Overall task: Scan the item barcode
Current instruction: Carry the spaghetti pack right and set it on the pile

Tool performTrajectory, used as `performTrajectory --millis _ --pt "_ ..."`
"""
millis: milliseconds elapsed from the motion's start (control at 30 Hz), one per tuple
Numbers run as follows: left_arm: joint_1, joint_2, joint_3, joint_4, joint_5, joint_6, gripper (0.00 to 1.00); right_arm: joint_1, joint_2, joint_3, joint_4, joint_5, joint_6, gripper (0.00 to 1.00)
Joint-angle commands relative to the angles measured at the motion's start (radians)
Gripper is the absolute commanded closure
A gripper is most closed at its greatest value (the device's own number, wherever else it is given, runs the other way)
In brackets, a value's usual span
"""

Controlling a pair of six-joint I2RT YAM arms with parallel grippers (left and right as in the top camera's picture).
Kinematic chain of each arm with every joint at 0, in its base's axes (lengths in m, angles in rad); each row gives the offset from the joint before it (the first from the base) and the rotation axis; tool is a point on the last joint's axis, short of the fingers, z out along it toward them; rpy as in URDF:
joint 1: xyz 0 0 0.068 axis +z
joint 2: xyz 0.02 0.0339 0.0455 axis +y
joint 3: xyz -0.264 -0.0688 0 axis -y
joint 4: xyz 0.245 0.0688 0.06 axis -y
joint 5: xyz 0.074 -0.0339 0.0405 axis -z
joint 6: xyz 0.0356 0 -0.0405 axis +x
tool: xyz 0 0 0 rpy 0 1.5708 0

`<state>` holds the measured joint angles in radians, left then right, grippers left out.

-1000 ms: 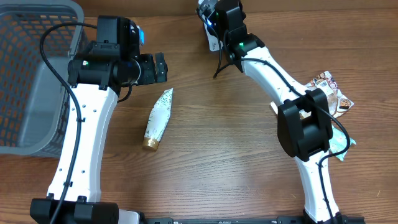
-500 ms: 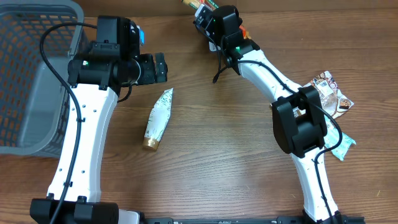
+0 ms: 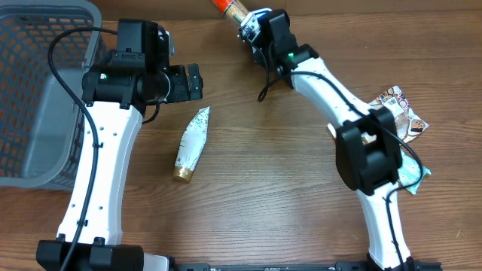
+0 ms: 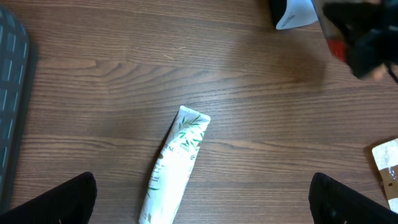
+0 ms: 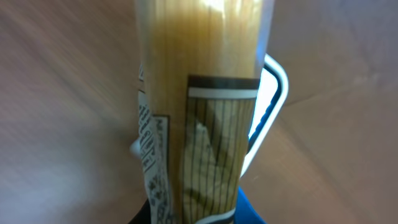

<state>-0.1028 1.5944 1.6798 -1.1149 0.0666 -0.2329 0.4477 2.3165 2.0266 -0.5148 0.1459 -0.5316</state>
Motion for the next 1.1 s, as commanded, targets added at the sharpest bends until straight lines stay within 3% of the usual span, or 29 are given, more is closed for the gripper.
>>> performTrajectory --millis 0,133,333,533,700,1067 --pt "-0.002 -0.013 0.018 0.0 -0.003 0.016 0.0 -0.011 -0.305 0.046 -0.048 -0.13 0.346 0.96" --pt "-0.002 -0.013 0.018 0.0 -0.003 0.016 0.0 -0.047 -0.452 0.046 -0.286 -0.134 0.625 0.96" --pt "-0.002 -0.013 0.018 0.0 -0.003 0.016 0.0 -0.129 -0.555 0.046 -0.564 -0.134 0.755 0.96" --pt "-0.002 -0.013 0.018 0.0 -0.003 0.016 0.0 -0.257 -0.547 0.023 -0.8 -0.132 0.88 0.96" --pt "-0.002 -0.013 0.018 0.0 -0.003 0.016 0.0 -0.332 -0.526 -0.099 -0.816 -0.129 0.896 0.96" --pt "-0.002 -0.013 0.018 0.0 -0.003 0.016 0.0 -0.437 -0.526 -0.397 -0.652 -0.129 0.929 0.96"
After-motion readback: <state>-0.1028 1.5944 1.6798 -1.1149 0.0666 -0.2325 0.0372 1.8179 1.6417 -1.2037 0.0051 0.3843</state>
